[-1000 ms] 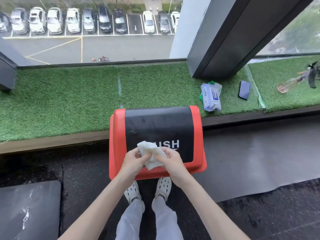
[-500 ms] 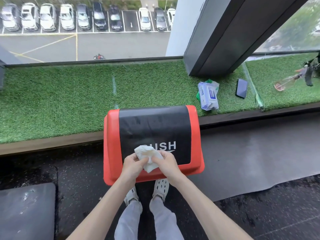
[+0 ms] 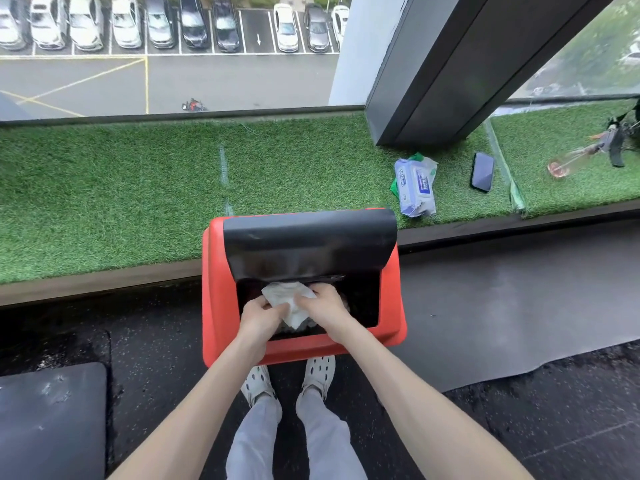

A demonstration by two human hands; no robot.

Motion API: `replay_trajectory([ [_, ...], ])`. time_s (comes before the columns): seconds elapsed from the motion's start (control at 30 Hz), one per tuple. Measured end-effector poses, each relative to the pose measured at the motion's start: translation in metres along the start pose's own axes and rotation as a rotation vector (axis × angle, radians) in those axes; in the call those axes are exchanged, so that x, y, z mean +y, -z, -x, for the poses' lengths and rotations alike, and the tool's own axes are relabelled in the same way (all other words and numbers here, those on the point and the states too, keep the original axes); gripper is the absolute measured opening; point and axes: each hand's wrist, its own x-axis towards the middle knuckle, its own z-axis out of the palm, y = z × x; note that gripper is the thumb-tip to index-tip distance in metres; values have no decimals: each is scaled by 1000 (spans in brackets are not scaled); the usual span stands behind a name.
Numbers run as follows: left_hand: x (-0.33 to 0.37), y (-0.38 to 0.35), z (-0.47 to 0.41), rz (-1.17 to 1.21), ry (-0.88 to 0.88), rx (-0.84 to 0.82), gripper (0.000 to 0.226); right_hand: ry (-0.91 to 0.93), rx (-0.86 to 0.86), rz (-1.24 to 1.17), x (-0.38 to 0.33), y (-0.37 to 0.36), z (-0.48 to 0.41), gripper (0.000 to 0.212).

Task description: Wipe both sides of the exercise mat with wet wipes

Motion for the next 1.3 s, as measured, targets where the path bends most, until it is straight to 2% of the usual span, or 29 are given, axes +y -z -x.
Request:
replay_trajectory([
  [0.23, 0, -5, -11, -136, 34, -8, 24, -12, 34, 169, -2, 2, -9, 21],
  [0.3, -2, -4, -13, -201, 19, 4, 36, -10, 60, 238, -1, 1, -10, 28],
  [0.4, 1, -3, -12, -276, -12, 14, 50, -1, 47, 329, -1, -1, -10, 15],
  [0.43, 2, -3, -12, -280, -26, 15, 50, 4, 43, 342, -1, -2, -12, 20],
  [0.5, 4, -4, -13, -282, -58, 29, 49, 15, 50, 348, 1, -4, -14, 25],
  [0.57, 9, -5, -10, -274, -71, 48, 41, 34, 57, 346, 1, -5, -15, 12],
  [0.63, 9, -5, -11, -257, -71, 52, 29, 53, 54, 350, -1, -3, -11, 11],
  [0.67, 9, -5, -11, -249, -68, 52, 27, 72, 56, 350, 1, -3, -10, 22],
  [0.73, 7, -6, -12, -250, -68, 50, 34, 104, 51, 365, 1, -1, -3, 35],
  [0.87, 7, -7, -7, -292, -65, 38, 49, 131, 51, 390, 6, 1, 7, 40],
  [1.07, 18, -6, 11, -352, -148, 63, 38, 188, 104, 392, 4, 14, 21, 31],
  [1.3, 40, -6, 30, -337, -240, 53, 26, 225, 81, 351, -14, 24, 33, 26],
])
